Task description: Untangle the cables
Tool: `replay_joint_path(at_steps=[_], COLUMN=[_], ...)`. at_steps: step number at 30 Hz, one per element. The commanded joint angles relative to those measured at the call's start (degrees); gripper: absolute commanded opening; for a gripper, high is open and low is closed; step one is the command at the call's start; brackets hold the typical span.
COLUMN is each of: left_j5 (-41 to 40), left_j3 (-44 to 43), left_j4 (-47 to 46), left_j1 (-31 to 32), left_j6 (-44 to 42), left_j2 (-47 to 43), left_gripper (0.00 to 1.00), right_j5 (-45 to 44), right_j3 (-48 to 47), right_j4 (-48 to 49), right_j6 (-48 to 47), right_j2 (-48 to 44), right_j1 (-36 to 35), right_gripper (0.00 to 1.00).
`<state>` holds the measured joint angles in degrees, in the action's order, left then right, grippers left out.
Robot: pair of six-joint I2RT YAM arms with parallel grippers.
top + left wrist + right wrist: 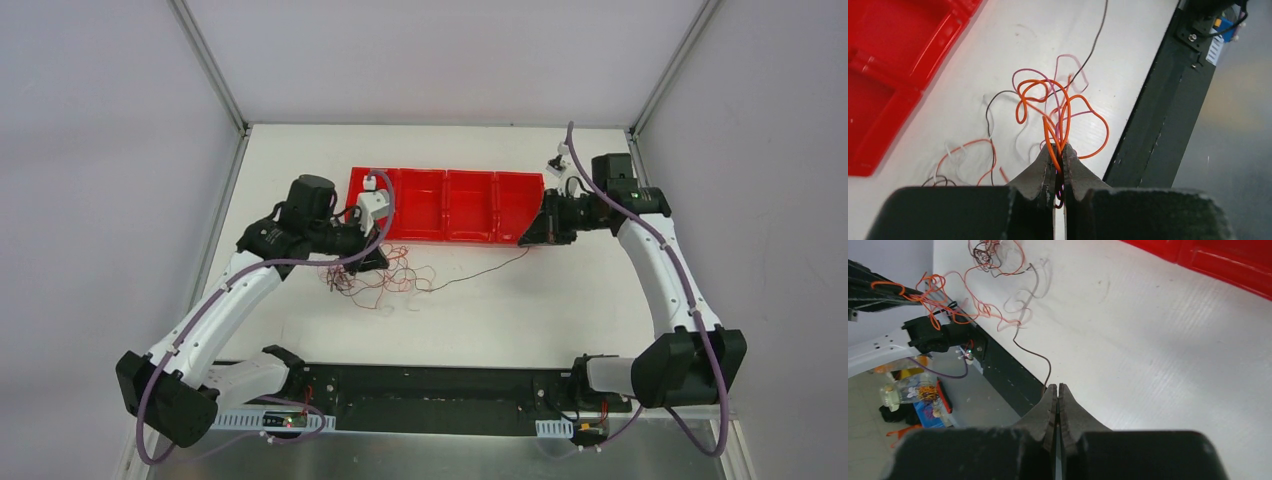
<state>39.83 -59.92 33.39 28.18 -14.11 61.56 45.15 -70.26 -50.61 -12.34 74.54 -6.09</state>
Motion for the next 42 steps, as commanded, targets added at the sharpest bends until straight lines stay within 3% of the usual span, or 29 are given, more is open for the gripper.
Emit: replay_joint_path(at_steps=[1, 4, 7, 9, 13, 17, 23, 29, 30, 31, 32, 33, 34, 38, 42], left_j5=[2.80, 8.91, 12.01, 11.11, 5.99, 3.47, 4.27, 5.94, 5.75, 5.56, 5.63, 5.91, 6.15, 8.30, 12.07], left_j3=[1.19, 0.49, -0.05, -0.39, -1.93, -2.37, -2.41, -0.99, -0.64, -0.38, -0.11, 0.13, 0.27, 1.62, 2.69], left_j4=[3.48, 3.33, -2.89, -7.64, -13.55, -18.64, -24.54, -28.95, -28.92, -29.04, -28.99, -28.80, -28.12, -22.64, -10.56], left_j1=[-6.55, -7.87, -5.96, -3.99, 1.04, 4.94, 5.39, 5.32, 5.23, 5.09, 4.83, 4.22, 3.22, -3.16, -8.56], left_j6=[3.09, 6.25, 16.93, 22.99, 32.70, 37.74, 41.55, 44.78, 44.70, 44.63, 44.54, 44.52, 44.27, 39.56, 28.51], left_j2=[-1.73, -1.67, 0.13, 1.44, 4.79, 7.88, 11.54, 11.59, 11.18, 10.88, 10.49, 10.01, 9.47, 5.61, 1.63], left_gripper=[0.00, 0.00, 0.00, 0.00, 0.00, 0.00, 0.00, 0.00, 0.00, 0.00, 0.00, 0.00, 0.00, 0.00, 0.00], right_j5=[-6.20, -3.44, 4.29, 5.22, 4.18, 7.33, 4.49, -3.92, -4.33, -4.52, -4.99, -6.47, -9.23, -20.29, -23.88], right_j3=[0.21, -0.35, -0.35, 0.13, -1.75, -2.70, -0.11, 1.85, 1.80, 1.80, 1.71, 1.33, 0.96, 2.82, 5.95], right_j4=[-3.75, -8.24, -6.10, -0.51, 6.24, 13.42, 20.59, 23.83, 24.22, 24.42, 24.03, 22.87, 21.26, 15.99, 13.45], right_j6=[-6.64, -10.77, -7.90, -2.36, 5.68, 14.62, 18.63, 18.99, 19.05, 18.77, 17.94, 16.73, 15.34, 10.07, 8.38], right_j2=[-2.87, -1.63, -1.96, -3.06, -1.87, 2.11, 4.74, 7.68, 8.00, 8.19, 8.34, 8.29, 8.09, 4.56, 0.08], right_j1=[2.69, 2.71, 1.62, -3.06, -13.93, -17.78, -23.80, -25.65, -25.91, -26.23, -26.56, -26.81, -26.82, -23.71, -18.33], right_gripper=[0.00, 0.02, 0.50, 0.69, 0.81, 0.84, 0.80, 0.60, 0.55, 0.43, 0.27, 0.04, 0.00, 0.00, 0.00])
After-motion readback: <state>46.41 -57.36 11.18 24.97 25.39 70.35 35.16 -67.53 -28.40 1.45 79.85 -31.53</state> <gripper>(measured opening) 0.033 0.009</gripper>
